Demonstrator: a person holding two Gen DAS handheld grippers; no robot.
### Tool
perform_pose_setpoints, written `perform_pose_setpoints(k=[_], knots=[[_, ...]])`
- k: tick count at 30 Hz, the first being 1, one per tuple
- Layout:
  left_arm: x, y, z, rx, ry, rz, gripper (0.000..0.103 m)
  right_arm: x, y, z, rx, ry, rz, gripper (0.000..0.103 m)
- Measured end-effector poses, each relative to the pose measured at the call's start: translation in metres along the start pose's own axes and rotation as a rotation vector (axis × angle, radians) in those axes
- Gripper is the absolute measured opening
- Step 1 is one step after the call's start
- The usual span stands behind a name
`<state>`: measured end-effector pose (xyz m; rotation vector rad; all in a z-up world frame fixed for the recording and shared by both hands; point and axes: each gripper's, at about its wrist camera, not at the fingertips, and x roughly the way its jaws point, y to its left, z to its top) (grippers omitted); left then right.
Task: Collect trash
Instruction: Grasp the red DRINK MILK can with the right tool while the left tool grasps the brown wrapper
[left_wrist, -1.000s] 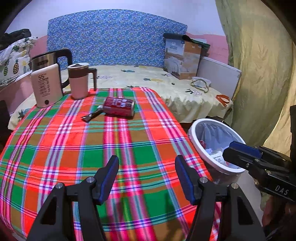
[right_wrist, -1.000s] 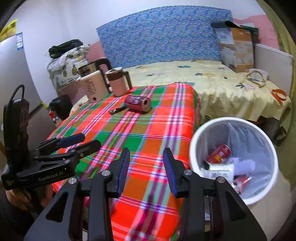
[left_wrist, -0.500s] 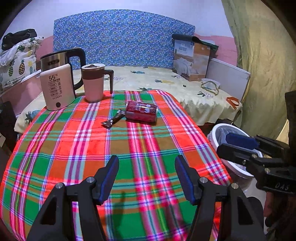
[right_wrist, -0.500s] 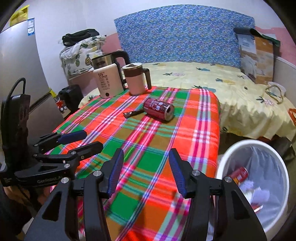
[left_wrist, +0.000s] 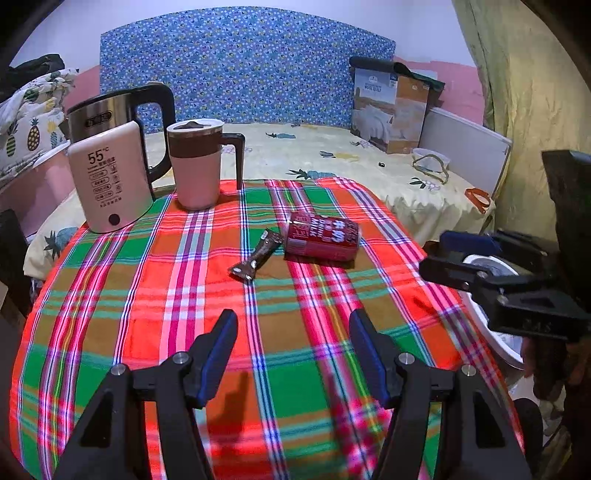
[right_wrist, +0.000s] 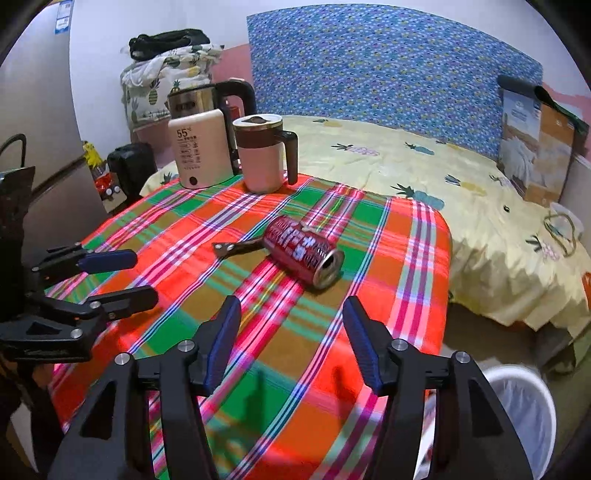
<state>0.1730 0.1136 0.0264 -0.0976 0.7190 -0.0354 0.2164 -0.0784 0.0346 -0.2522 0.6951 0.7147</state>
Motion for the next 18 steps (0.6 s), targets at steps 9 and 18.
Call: perform_pose_setpoints(k=[9,18], knots=[[0.040,0.024,0.024,0.005,0.037,-0.023,0.065,0.047,-0.016,0.022,-0.059,0.040,0.034,0.061],[0.067,0.043,0.033,0.021,0.058,-0.040,0.065,0.082,-0.029,0.036,-0.133,0.083,0.103,0.061]])
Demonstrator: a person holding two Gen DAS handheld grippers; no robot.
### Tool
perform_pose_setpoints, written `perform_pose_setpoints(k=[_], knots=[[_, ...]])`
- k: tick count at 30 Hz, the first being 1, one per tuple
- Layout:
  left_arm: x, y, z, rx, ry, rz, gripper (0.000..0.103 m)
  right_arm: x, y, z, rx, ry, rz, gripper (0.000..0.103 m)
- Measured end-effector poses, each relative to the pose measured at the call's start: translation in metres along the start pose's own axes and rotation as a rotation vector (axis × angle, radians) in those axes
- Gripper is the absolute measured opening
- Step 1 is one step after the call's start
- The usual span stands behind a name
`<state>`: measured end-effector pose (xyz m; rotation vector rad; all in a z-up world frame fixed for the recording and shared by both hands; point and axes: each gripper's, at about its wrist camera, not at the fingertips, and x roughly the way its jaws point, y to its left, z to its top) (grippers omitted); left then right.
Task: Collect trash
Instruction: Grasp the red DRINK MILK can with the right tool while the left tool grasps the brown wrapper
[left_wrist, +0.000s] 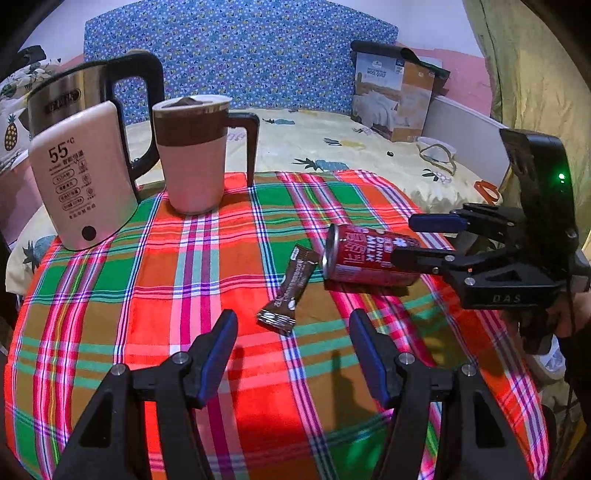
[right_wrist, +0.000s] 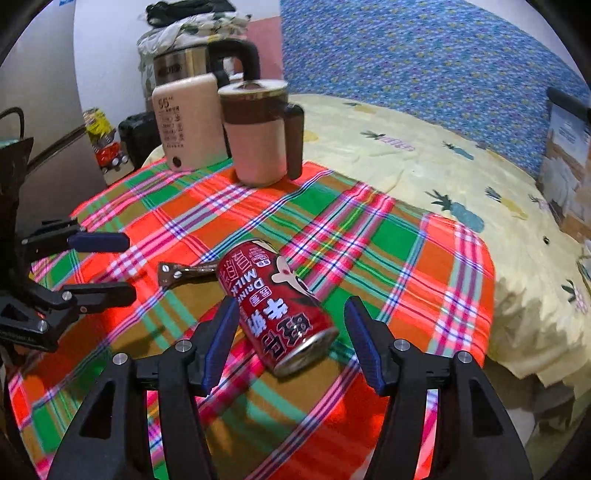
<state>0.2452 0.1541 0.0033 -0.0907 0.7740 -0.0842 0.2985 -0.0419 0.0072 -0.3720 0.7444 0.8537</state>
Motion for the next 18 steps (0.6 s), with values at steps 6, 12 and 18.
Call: perform_pose_setpoints(k=[6,12,18], knots=[[0.011,0.004,-0.001,0.013,0.020,-0.007,0.065,0.010,0.006,-0.001,-0.064,0.042,0.033,0.062],[0.020,0.000,0.004,0.034,0.032,-0.023,0.065,0.014,0.007,0.001,-0.047,0.058,0.033,0.062],[0.031,-0.005,0.011,0.046,0.042,-0.019,0.065,0.003,0.000,-0.011,0.097,0.078,-0.009,0.061]])
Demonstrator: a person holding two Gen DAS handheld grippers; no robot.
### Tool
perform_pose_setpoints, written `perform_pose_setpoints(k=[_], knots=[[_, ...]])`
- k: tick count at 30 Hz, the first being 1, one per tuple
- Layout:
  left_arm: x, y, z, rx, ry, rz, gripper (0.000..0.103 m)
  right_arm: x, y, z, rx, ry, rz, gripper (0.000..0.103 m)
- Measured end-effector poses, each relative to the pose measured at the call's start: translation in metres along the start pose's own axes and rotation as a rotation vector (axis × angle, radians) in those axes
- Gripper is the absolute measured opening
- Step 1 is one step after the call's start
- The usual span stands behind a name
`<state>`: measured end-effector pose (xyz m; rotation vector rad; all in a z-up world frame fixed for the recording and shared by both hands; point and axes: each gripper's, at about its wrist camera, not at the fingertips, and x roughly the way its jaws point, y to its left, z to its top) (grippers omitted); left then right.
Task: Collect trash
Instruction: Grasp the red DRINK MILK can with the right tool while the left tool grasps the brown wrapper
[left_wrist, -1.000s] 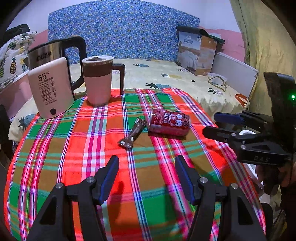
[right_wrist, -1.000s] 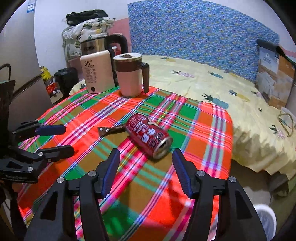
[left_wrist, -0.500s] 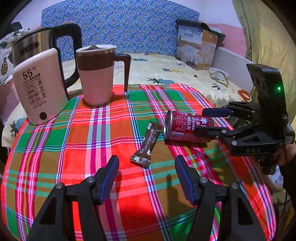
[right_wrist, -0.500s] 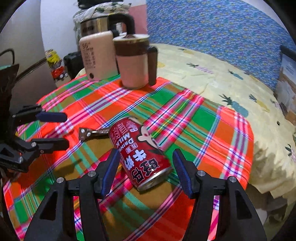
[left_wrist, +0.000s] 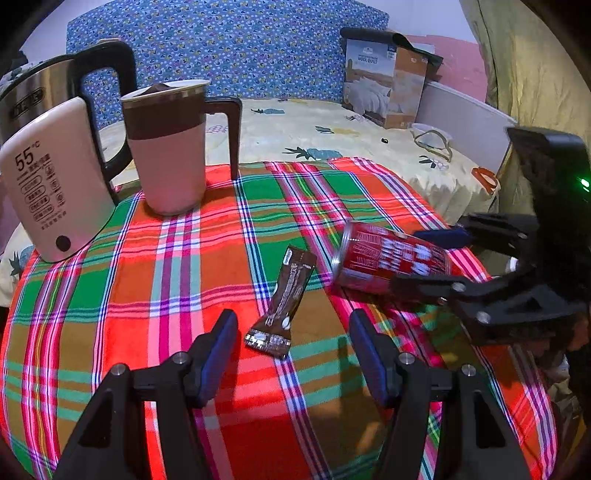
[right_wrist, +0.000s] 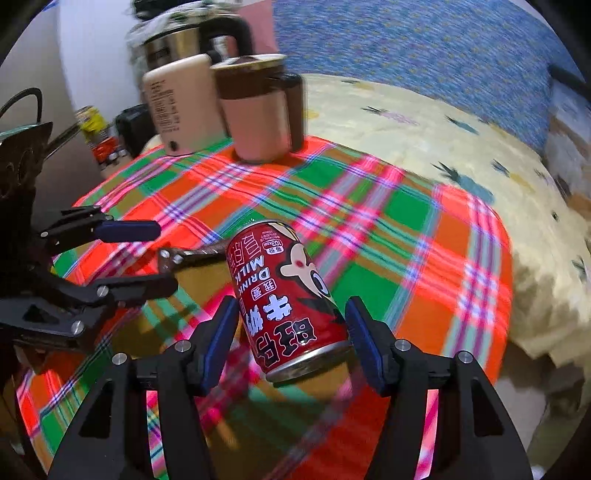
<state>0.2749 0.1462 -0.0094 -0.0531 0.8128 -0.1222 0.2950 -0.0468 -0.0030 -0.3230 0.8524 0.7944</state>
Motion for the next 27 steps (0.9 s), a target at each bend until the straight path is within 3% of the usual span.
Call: perform_pose_setpoints(k=[3,7,9,11,13,18,20,23,27], knots=[[0.011,-0.005,0.005,0.019,0.014,0.022,0.065,-0.008,-0.008,-0.011,0.101,0.005,-0.013,0.061],[0.030,-0.009,0.006,0.029,0.059,0.086,0.063,-0.018,-0.005,-0.024,0.139,0.001,-0.028,0.061],[0.036,-0.009,0.004,0.032,0.082,0.117,0.056,-0.019,-0.004,-0.028,0.142,-0.002,-0.025,0.061],[0.034,-0.011,0.004,0.030,0.077,0.123,0.036,-0.019,-0.005,-0.027,0.131,-0.004,-0.023,0.062],[0.032,-0.015,0.002,0.030,0.080,0.129,0.024,-0.017,-0.005,-0.024,0.134,-0.001,-0.023,0.062],[0.024,-0.022,-0.006,0.008,0.083,0.129,0.024,-0.002,0.002,-0.030,0.101,0.086,-0.006,0.062],[0.018,-0.024,-0.012,-0.006,0.081,0.117,0.024,-0.005,0.001,-0.034,0.126,0.056,-0.006,0.054],[0.011,-0.028,-0.020,-0.019,0.080,0.106,0.024,-0.015,-0.004,-0.037,0.179,0.006,0.031,0.054],[0.005,-0.030,-0.028,-0.043,0.078,0.091,0.024,-0.012,0.000,-0.037,0.175,0.009,0.032,0.054]])
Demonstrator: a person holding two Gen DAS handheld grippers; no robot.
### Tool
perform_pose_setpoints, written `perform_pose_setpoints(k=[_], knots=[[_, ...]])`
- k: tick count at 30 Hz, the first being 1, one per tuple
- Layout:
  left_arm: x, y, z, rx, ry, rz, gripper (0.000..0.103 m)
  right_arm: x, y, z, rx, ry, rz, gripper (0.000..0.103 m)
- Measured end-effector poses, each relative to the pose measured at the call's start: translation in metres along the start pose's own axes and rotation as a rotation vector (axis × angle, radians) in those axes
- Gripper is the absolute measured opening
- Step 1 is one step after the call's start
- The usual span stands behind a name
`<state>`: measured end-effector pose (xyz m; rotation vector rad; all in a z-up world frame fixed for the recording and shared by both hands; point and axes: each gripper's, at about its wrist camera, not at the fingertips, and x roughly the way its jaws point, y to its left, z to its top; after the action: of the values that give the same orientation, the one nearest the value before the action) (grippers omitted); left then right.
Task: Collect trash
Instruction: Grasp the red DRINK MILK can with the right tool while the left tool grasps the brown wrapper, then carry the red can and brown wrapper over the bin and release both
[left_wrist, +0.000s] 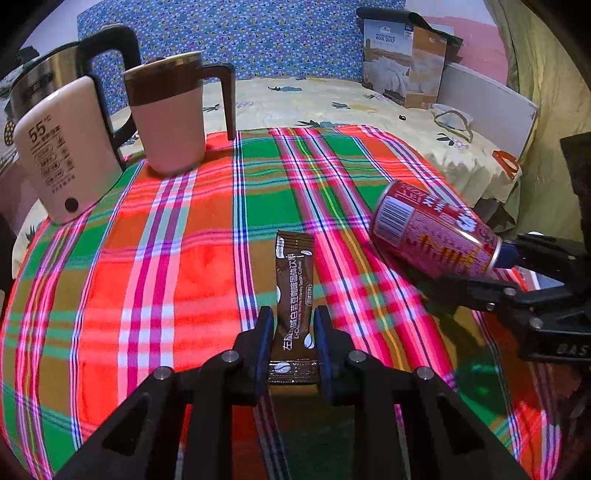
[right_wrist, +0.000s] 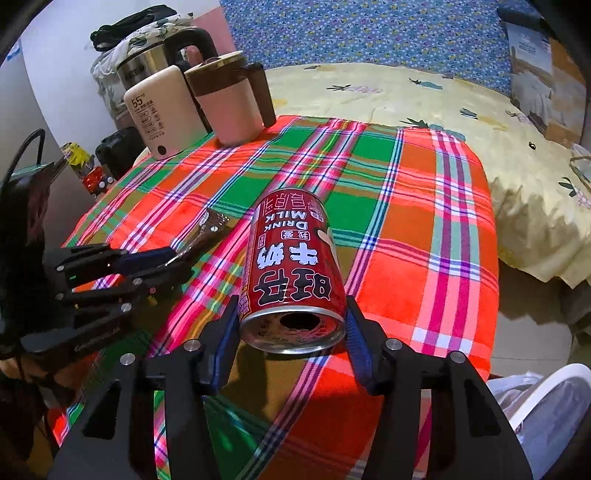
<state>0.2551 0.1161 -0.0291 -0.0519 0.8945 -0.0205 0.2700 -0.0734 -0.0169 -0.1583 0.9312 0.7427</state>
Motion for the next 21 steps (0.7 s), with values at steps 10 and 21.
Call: perform_pose_setpoints(k=[10,21], knots=[[-0.007,0.003,-0.010,-0.052,0.000,-0.026,0.024,0.001,0.001,-0.003,0.056,-0.039,0.009,0.055],[-0.017,-0.002,-0.023,-0.081,-0.010,-0.032,0.024,-0.026,0.004,-0.019,0.105,-0.112,-0.006,0.054]])
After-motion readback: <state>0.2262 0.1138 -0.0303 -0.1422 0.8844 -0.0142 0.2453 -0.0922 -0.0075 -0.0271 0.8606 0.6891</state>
